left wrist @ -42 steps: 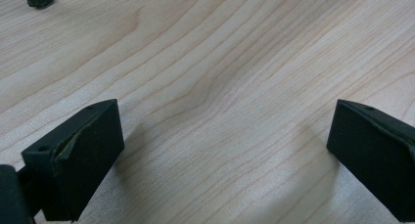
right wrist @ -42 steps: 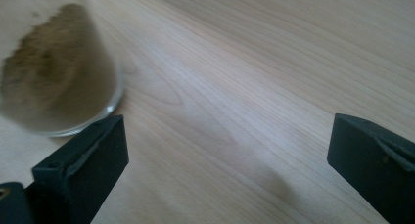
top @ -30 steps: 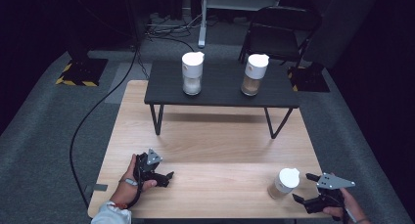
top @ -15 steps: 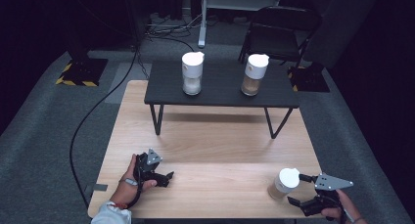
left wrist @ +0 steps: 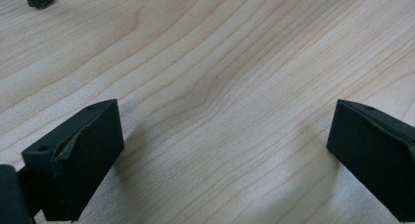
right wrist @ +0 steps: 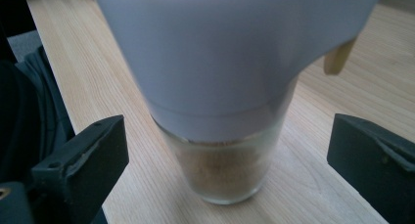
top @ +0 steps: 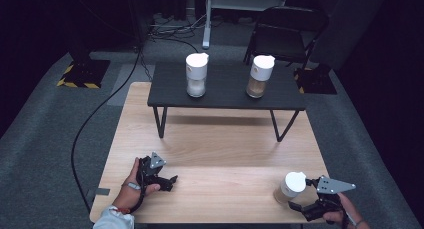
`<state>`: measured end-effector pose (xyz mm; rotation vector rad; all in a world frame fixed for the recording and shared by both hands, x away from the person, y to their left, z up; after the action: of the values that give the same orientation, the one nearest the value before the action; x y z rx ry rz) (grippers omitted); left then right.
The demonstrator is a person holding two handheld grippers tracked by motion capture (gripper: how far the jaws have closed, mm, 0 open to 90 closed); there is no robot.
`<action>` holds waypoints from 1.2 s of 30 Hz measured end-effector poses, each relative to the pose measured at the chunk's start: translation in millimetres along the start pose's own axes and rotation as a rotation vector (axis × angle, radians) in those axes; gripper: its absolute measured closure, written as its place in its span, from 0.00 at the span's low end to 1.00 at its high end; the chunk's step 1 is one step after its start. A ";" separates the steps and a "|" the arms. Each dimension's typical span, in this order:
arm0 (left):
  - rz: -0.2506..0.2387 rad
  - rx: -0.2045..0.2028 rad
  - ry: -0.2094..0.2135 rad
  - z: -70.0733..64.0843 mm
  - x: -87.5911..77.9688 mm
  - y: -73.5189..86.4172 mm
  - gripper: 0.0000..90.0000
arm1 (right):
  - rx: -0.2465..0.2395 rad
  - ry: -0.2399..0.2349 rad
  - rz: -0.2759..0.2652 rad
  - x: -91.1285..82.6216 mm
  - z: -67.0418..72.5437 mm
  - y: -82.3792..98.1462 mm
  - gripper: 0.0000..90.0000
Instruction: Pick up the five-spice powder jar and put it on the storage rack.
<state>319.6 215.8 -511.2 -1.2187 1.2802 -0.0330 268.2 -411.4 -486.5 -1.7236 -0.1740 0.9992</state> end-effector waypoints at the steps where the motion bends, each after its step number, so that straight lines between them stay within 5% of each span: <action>1: 0.001 0.001 0.000 0.0 -0.1 0.0 0.00 | 0.001 0.000 -0.004 0.5 0.3 -0.2 0.02; 14: 0.000 0.000 0.000 0.0 0.0 0.0 0.00 | 0.053 0.000 -0.033 11.1 5.2 0.7 0.03; 24: 0.000 0.000 0.000 0.0 0.0 0.0 0.00 | 0.098 0.006 -0.083 18.2 11.9 1.7 0.17; 28: 0.000 0.000 0.000 0.0 0.0 0.0 0.00 | 0.089 0.017 -0.086 20.2 14.2 0.9 0.28; 36: 0.001 0.002 0.000 0.1 -0.1 -0.1 0.00 | 0.055 0.052 -0.097 19.5 18.5 -0.2 0.32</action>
<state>319.7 215.8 -511.2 -1.2169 1.2800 -0.0333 268.0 -387.1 -497.9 -1.6734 -0.1932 0.8795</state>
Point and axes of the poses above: each handheld gripper's, and its own axes: x roughly forward along the jaws, y roughly out of its underside, z roughly to its left, the point moved 8 cm from there along x, roughly forward along the jaws, and after that the axes turned 15 degrees about y, right-handed, at the moved point
